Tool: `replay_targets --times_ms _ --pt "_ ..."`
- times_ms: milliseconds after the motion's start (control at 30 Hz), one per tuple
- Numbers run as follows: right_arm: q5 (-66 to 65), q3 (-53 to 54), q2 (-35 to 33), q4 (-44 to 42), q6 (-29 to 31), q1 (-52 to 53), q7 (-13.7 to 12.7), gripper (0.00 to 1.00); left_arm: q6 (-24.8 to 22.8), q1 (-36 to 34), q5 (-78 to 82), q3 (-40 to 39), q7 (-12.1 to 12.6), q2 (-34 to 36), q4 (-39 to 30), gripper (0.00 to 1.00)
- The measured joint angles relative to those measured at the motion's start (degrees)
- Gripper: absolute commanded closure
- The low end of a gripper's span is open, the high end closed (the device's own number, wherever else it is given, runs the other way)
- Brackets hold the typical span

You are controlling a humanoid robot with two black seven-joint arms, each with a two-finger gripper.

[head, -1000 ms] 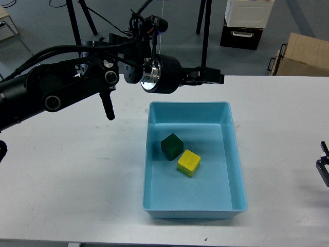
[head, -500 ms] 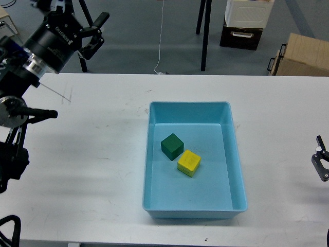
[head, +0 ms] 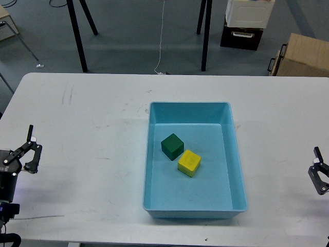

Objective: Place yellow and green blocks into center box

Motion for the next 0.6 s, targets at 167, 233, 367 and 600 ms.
replay_targets --times_ms 167,233,367,600 --pt "0.0 0.4 0.7 2.4 0.0 -3.4 0.1 0.0 0.0 5.5 -5.3 2.1 0.1 0.0 0.9 0.01" --pt "0.0 0.7 0.7 2.6 0.0 -3.8 0.1 0.0 0.0 7.2 -7.3 4.1 0.1 0.0 1.1 0.01" --pt "0.0 2.4 0.7 2.6 0.0 -4.3 0.1 0.0 0.0 7.9 -8.5 6.2 0.2 0.0 1.1 0.01" --pt "0.0 3.5 0.6 2.4 0.0 -4.7 0.0 0.0 0.0 7.3 -8.6 6.0 0.0 0.0 1.1 0.01"
